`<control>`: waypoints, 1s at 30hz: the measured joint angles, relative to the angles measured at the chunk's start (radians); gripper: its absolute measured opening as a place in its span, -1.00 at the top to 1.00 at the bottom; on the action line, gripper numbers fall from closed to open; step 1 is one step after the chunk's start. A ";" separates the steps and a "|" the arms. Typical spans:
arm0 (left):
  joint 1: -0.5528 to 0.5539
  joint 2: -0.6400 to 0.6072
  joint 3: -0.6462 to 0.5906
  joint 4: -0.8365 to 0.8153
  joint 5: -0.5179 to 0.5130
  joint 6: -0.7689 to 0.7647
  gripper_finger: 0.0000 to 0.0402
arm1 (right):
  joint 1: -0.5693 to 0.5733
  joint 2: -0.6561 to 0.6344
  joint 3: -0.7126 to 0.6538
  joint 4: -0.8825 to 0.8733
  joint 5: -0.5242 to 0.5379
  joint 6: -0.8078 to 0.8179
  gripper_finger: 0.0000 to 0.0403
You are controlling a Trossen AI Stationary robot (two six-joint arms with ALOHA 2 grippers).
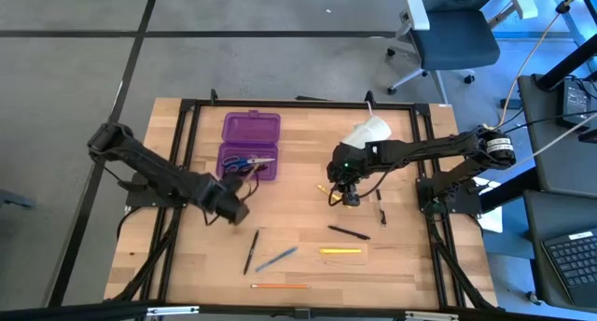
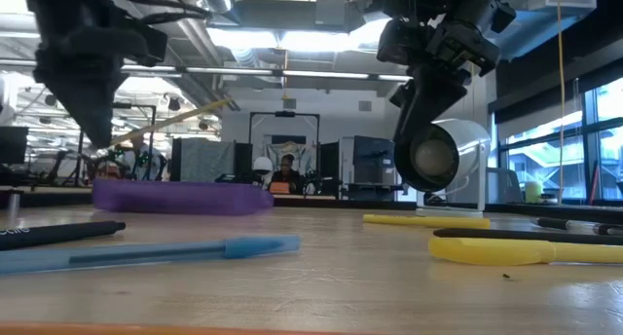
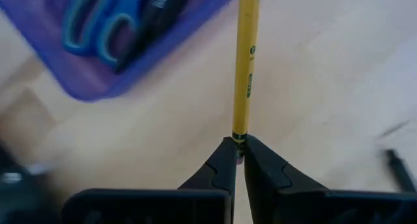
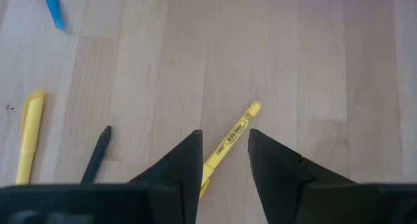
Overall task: Pick & place school supplies into a supply box
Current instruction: Put the yellow pencil into the purple box organizer
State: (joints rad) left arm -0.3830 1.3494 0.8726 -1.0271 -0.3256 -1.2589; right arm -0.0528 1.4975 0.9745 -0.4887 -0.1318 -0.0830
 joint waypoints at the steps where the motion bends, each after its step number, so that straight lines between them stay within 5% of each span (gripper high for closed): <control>1: 0.026 -0.010 0.000 -0.013 0.019 0.034 0.96 | 0.000 0.000 0.000 -0.003 0.000 0.000 0.36; 16: 0.437 -0.040 0.002 -0.128 0.085 0.745 0.96 | 0.000 0.000 0.000 -0.010 0.000 0.000 0.36; 30: 0.619 0.060 0.003 -0.098 0.098 0.973 0.96 | 0.000 0.000 0.000 -0.009 0.000 0.059 0.36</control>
State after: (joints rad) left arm 0.2358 1.4094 0.8757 -1.1248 -0.2276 -0.2860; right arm -0.0532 1.4975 0.9748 -0.4977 -0.1314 -0.0238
